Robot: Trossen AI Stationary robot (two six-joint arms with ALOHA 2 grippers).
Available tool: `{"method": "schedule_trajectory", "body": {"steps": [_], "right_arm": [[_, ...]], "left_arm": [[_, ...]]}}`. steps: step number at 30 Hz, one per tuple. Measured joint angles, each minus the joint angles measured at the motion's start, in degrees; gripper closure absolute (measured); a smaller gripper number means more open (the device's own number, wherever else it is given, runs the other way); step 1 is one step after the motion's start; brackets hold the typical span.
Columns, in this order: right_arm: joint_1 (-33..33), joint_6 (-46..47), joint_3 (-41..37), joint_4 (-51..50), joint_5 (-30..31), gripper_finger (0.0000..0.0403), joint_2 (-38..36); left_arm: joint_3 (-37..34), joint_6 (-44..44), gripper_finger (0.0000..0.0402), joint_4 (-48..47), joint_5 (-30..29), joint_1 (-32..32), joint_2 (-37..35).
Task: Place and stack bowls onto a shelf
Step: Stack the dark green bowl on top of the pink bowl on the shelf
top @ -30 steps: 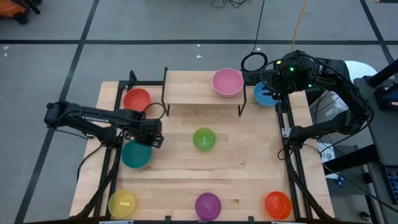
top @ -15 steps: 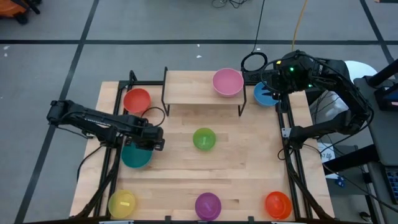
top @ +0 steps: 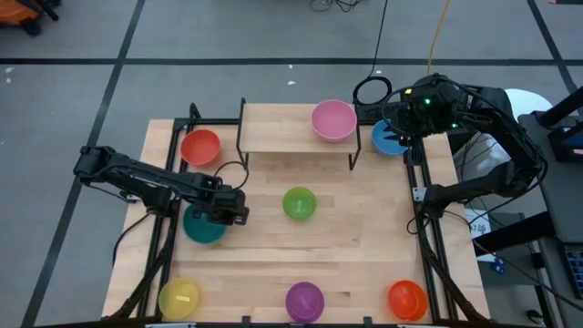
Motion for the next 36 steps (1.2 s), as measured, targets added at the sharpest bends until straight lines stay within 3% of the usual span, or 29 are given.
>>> {"method": "schedule_trajectory", "body": {"steps": [14, 21, 30, 36], "right_arm": [[0.00, 0.00, 0.00, 0.00, 0.00, 0.0325, 0.00], [0.00, 0.00, 0.00, 0.02, 0.00, 0.0325, 0.00], [0.00, 0.37, 0.00, 0.00, 0.00, 0.0325, 0.00], [0.00, 0.42, 0.00, 0.00, 0.00, 0.0325, 0.00]], "left_arm": [[0.34, 0.65, 0.0316, 0.04, 0.43, -0.31, 0.16], [5.96, 3.91, 0.0316, -0.29, -1.80, -0.71, 0.05], [7.78, -5.67, 0.0316, -20.22, -3.51, -3.49, 0.05], [7.78, -9.42, 0.0316, -20.03, -3.50, -6.49, 0.05]]}}
